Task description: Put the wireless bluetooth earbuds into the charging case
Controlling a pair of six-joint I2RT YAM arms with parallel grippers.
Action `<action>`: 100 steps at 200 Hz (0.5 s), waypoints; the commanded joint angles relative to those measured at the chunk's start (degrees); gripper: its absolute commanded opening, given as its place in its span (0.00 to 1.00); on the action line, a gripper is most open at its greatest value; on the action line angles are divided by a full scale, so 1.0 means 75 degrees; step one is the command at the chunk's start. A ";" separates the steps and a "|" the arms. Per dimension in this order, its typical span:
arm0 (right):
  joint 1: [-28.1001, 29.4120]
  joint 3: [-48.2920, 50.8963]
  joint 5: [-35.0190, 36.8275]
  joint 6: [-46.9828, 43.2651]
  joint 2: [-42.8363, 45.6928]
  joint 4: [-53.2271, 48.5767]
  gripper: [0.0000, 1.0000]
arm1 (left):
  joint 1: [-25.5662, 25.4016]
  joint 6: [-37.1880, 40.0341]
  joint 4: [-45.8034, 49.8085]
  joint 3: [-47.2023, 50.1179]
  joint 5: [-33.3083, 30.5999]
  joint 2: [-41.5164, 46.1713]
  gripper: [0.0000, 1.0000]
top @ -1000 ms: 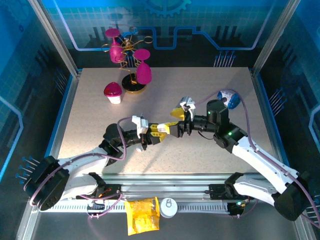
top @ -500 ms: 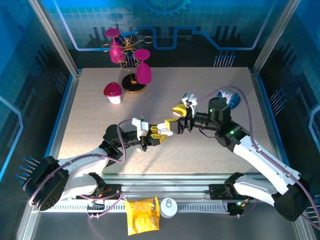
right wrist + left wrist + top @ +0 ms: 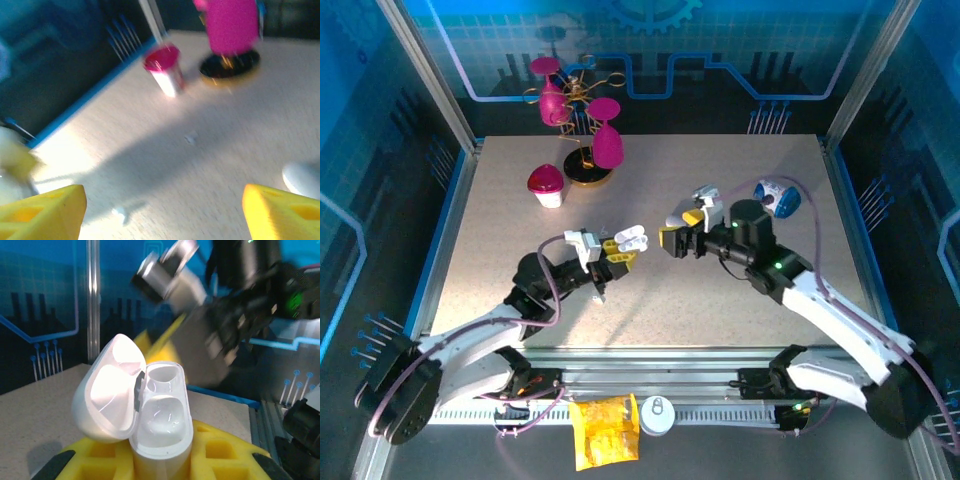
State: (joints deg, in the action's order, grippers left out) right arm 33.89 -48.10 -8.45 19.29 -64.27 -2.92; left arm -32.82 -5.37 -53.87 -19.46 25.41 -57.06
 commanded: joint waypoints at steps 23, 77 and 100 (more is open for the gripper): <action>0.0602 -0.0265 0.0854 0.0122 -0.1923 -0.0311 0.80 | 0.0110 0.0434 0.1475 0.0029 -0.0938 0.1029 0.16; 0.1538 -0.0912 0.0230 0.0064 -0.3619 0.0728 0.70 | 0.1032 -0.0701 0.1722 0.0265 -0.2248 0.1260 0.15; 0.1976 -0.1407 0.0227 0.0280 -0.4318 0.0637 0.67 | 0.1306 -0.0923 0.1896 0.0313 -0.3061 0.1275 0.15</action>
State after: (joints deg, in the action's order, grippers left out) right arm 45.47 -54.37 -5.56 19.92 -92.18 -0.23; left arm -24.93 -8.69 -41.28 -17.91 10.35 -48.31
